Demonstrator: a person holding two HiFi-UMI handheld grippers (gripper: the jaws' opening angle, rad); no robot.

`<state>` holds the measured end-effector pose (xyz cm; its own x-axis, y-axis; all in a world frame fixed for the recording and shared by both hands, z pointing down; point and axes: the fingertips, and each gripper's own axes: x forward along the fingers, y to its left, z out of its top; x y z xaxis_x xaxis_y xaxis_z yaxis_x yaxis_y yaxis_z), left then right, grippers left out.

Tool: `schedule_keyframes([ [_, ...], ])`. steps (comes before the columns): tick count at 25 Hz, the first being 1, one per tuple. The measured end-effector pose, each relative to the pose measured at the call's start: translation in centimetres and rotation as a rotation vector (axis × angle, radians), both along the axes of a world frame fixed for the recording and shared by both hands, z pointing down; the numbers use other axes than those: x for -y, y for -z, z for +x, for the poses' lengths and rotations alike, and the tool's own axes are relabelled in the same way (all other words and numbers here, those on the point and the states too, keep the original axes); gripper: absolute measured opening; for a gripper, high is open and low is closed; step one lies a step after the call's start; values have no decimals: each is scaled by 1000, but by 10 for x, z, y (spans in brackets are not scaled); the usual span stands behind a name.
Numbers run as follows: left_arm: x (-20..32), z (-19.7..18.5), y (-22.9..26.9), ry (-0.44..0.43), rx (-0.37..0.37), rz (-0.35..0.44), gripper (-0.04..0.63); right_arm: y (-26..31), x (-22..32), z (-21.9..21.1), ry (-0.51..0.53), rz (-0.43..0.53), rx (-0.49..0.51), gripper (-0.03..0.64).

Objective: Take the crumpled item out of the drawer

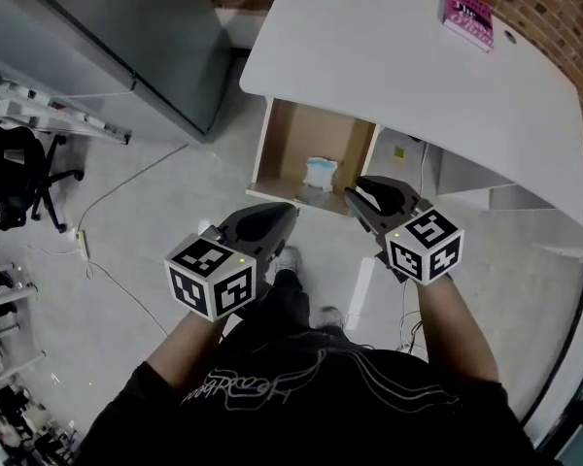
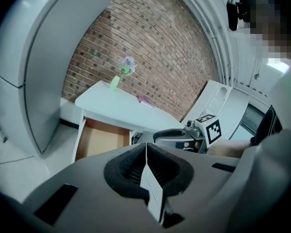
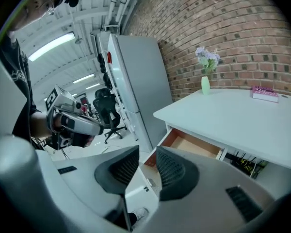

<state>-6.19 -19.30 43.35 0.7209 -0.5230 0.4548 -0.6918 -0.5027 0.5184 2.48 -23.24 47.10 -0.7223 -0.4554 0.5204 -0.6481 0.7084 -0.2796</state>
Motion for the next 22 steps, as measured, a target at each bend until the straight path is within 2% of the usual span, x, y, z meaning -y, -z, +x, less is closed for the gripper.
schedule_keyframes([
  [1,5,-3,-10,-6,6,-12,28,-13,8,-2,-1,-3,-21,132],
  [7,31,-21,-61,-16,11,-76,28,-83,50,-17,9,-42,-110,188],
  [11,42,-29,-91,-40,29,-110,27,-128,73,-29,19,-69,-168,204],
  [19,65,-49,-141,-39,46,-139,27,-228,104,-40,37,-185,-286,230],
  [22,71,-52,-159,-37,40,-160,28,-262,110,-38,14,-249,-317,231],
])
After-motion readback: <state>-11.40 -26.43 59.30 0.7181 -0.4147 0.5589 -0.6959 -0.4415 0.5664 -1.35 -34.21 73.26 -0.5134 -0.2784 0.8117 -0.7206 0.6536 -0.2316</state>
